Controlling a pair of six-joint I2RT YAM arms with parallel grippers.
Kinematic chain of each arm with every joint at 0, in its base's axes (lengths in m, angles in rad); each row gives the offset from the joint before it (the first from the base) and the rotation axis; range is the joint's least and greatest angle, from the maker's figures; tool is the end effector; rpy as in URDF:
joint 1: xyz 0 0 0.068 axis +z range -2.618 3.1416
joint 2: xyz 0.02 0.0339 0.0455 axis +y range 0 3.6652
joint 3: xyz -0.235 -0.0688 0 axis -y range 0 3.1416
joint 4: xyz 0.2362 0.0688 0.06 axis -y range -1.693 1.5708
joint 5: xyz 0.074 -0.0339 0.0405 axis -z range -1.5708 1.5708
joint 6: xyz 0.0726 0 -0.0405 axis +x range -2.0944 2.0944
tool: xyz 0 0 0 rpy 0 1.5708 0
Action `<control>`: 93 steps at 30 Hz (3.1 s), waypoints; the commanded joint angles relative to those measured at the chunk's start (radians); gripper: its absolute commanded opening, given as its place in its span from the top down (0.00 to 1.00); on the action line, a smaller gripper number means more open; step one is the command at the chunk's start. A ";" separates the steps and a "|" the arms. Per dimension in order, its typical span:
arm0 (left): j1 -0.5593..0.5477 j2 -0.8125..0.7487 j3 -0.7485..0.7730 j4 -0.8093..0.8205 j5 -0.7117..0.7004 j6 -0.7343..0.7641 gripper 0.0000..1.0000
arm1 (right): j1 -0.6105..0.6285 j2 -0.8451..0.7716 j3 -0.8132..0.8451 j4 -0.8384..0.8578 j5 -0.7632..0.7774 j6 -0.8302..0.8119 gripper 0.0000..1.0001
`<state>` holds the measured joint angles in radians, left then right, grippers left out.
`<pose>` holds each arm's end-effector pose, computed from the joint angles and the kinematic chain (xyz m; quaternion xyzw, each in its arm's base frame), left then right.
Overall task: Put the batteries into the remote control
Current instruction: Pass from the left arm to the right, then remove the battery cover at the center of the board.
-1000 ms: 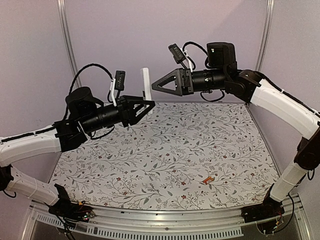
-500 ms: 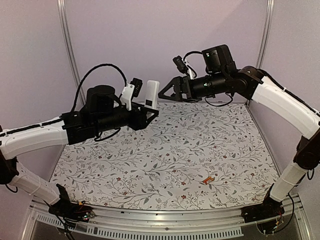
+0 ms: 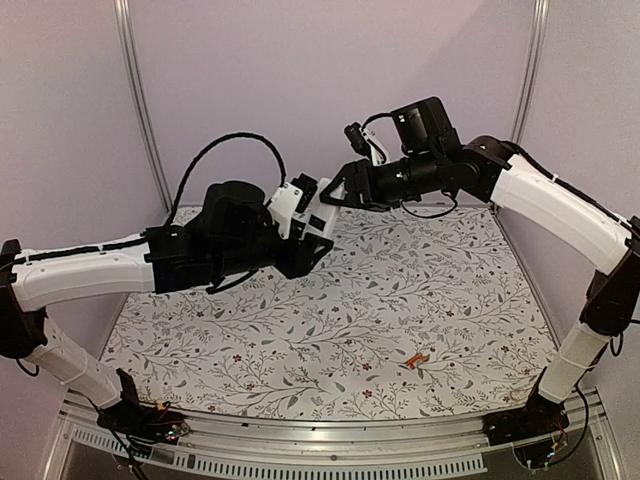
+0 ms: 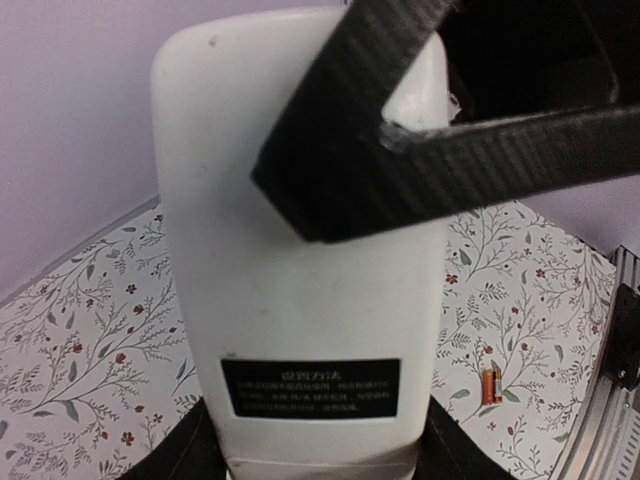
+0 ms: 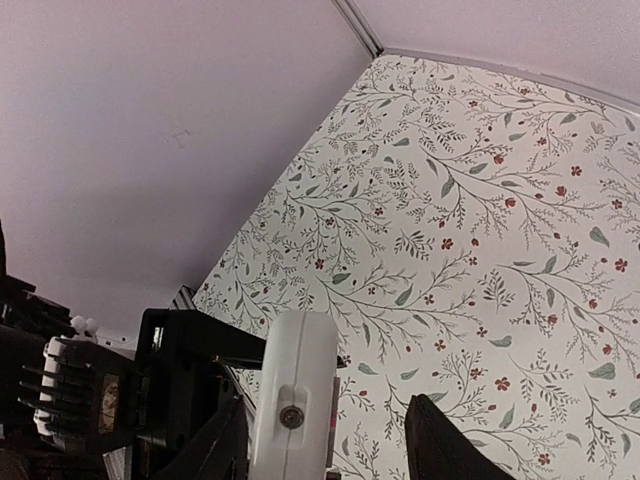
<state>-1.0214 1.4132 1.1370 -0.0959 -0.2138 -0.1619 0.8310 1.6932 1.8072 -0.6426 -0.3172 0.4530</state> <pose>0.2020 -0.3005 0.2862 0.2873 0.7714 -0.2397 0.5147 0.2529 0.3107 0.3611 -0.2381 0.8264 0.4041 0.3117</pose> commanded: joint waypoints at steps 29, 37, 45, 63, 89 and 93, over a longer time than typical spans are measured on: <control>-0.067 -0.008 0.015 -0.101 -0.191 0.349 0.14 | -0.067 -0.044 -0.146 0.054 -0.211 0.081 1.00; 0.022 -0.154 -0.087 -0.039 0.090 0.128 0.00 | -0.163 -0.189 -0.399 0.372 -0.258 0.153 1.00; 0.173 -0.182 -0.245 0.241 0.433 -0.377 0.08 | -0.183 -0.292 -0.619 0.687 -0.272 0.233 1.00; 0.156 -0.031 -0.145 0.287 0.455 -0.587 0.30 | -0.148 -0.319 -0.738 0.907 -0.276 0.332 1.00; 0.174 0.001 -0.155 0.262 0.415 -0.616 0.63 | -0.135 -0.328 -0.714 0.894 -0.275 0.306 1.00; 0.178 -0.002 -0.160 0.261 0.416 -0.616 0.60 | -0.144 -0.337 -0.711 0.896 -0.280 0.315 1.00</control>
<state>-0.8566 1.4082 1.0031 0.2127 0.2317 -0.7826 0.6933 1.4017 1.0733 0.2249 -0.5789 0.7624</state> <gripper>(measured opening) 0.385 0.142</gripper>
